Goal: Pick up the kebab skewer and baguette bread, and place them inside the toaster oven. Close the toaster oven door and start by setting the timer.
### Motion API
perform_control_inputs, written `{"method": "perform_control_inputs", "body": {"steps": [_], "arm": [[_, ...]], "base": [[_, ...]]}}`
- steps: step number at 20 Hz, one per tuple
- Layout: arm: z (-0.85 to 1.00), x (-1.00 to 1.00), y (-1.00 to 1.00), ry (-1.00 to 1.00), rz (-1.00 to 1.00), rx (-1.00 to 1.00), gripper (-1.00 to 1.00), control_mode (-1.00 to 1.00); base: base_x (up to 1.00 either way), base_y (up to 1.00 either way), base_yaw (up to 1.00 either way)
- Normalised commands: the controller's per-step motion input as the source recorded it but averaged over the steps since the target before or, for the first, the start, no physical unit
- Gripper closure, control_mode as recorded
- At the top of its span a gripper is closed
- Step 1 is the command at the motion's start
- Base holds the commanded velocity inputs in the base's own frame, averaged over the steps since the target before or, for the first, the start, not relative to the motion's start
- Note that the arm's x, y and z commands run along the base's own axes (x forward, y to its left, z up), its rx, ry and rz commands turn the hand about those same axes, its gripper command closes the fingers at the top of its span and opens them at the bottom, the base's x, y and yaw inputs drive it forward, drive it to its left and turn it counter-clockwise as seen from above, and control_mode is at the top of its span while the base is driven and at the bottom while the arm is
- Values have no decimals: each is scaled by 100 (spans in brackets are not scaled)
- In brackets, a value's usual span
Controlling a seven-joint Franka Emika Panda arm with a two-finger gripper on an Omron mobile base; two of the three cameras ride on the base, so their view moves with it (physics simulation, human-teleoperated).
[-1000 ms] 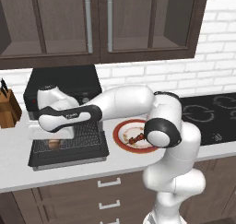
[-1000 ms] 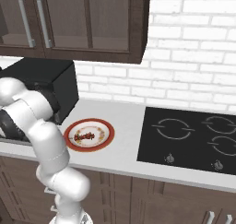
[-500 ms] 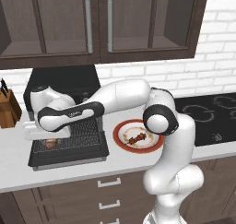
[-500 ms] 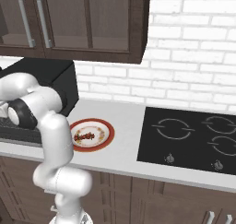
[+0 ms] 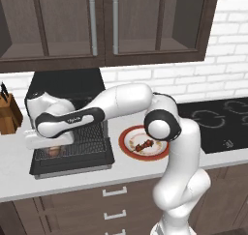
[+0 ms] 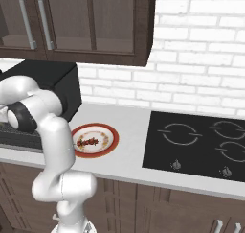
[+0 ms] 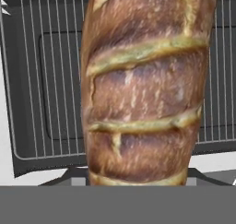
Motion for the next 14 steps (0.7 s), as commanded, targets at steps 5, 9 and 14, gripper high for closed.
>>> {"method": "perform_control_inputs", "body": {"steps": [5, 9, 14], "arm": [[-17, 12, -28, 0, 0, 0, 100, -100], [-21, 6, -6, 0, 0, 2, 100, -100], [-17, 10, 0, 0, 0, 4, 100, -100]], "base": [[0, 0, 0], [0, 0, 0], [0, 0, 0]]}}
